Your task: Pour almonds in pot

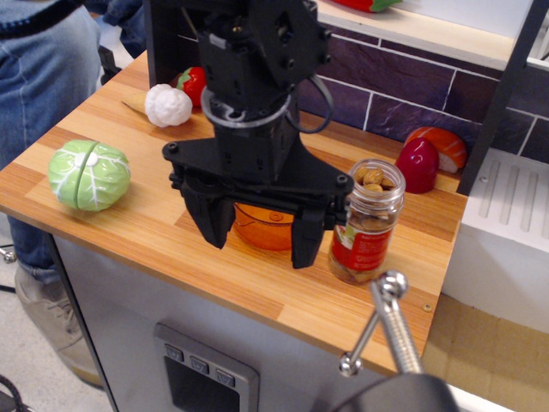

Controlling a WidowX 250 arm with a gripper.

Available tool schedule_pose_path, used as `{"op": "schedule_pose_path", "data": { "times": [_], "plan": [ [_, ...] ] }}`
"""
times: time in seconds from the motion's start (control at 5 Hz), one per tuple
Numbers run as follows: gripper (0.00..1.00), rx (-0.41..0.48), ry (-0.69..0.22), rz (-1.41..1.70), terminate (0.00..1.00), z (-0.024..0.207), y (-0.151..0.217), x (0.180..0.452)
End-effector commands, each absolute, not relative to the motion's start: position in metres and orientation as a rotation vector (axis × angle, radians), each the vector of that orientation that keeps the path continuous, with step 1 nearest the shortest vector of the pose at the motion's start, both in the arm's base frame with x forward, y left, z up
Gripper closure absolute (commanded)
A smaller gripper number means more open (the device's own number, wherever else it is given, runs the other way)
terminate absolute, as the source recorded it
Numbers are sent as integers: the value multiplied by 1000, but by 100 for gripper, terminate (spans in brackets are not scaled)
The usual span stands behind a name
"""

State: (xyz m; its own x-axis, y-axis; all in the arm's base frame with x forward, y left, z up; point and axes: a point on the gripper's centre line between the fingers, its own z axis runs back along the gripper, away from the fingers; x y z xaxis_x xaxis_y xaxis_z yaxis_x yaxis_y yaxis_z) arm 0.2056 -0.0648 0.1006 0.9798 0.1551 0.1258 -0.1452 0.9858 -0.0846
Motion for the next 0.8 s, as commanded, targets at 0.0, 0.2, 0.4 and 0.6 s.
{"op": "schedule_pose_path", "data": {
  "times": [0.0, 0.2, 0.4, 0.6],
  "plan": [
    [0, -75, -133, 151, 0, 101, -65, 206],
    [0, -29, -180, 68, 0, 121, -77, 219],
    [0, 33, -140, -133, 0, 134, -97, 231],
    [0, 102, -131, -349, 0, 146, -117, 243]
  ]
}}
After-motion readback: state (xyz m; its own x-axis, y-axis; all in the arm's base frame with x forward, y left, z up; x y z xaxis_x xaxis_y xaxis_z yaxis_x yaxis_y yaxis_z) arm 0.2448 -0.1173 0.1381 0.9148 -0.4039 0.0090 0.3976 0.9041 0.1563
